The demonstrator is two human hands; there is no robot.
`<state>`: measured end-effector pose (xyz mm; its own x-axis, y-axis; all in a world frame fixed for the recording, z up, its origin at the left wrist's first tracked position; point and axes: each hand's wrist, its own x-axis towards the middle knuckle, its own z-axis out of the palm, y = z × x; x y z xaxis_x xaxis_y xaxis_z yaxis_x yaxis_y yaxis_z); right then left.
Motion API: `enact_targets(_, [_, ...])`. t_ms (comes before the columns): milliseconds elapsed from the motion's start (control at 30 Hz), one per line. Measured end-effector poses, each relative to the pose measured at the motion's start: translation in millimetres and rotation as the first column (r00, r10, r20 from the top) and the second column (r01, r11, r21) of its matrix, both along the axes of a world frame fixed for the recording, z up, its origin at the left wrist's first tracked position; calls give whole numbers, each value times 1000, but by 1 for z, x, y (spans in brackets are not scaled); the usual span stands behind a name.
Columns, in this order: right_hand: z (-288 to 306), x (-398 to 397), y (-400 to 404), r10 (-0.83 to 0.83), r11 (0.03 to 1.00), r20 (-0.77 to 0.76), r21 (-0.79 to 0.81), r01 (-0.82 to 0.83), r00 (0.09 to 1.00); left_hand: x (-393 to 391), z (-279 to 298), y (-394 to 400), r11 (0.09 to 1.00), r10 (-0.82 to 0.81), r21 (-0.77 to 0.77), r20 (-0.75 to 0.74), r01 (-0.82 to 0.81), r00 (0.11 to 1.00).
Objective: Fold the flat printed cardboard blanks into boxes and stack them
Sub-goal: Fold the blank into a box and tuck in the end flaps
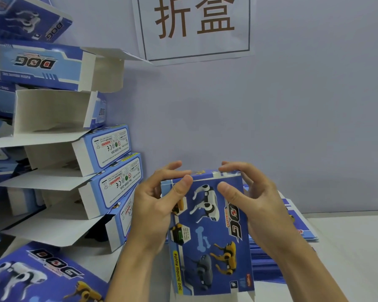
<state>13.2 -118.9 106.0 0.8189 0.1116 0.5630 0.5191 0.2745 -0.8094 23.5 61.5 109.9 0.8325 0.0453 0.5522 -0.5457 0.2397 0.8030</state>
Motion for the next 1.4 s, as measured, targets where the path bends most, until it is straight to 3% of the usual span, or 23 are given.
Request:
enact_targets(467, [1, 3, 3, -111, 986, -85, 112, 120, 990, -2, 0, -1, 988, -16, 155, 93, 1, 996])
enact_targets(700, [5, 2, -4, -177, 971, -36, 156, 180, 984, -5, 11, -7, 966, 106, 217, 160, -140, 981])
enact_targets(767, [12, -1, -4, -307, 934, 9, 195, 300, 952, -3, 15, -8, 939, 237, 207, 185, -274, 954])
enact_targets(833, [22, -5, -2, -563, 824, 117, 152, 546, 818, 0, 14, -7, 922, 344, 124, 169, -366, 924])
enact_targets(900, [33, -12, 3, -691, 716, 242, 105, 690, 681, 4, 11, -7, 920, 391, -19, 70, -391, 918])
enact_targets(967, [43, -22, 12, -666, 713, 373, 62, 699, 646, 9, 7, -4, 904, 395, -152, -56, -399, 917])
enact_targets(1033, [48, -30, 24, -578, 764, 446, 1, 645, 683, 12, 5, -2, 865, 379, -278, -182, -417, 907])
enact_targets(1133, [43, -32, 42, -405, 853, 316, -207, 479, 858, 11, 8, -3, 783, 339, -435, -300, -444, 892])
enact_targets(1233, [27, -24, 53, -345, 770, 68, -551, 323, 936, 11, 8, -7, 729, 334, -485, -365, -484, 869])
enact_targets(1300, [21, -21, 57, -385, 764, -68, -583, 276, 921, 12, 6, -11, 739, 334, -462, -380, -490, 862])
enact_targets(1400, [19, -15, 57, -407, 862, -246, -421, 281, 879, 12, 2, -21, 807, 243, -434, -371, -399, 896])
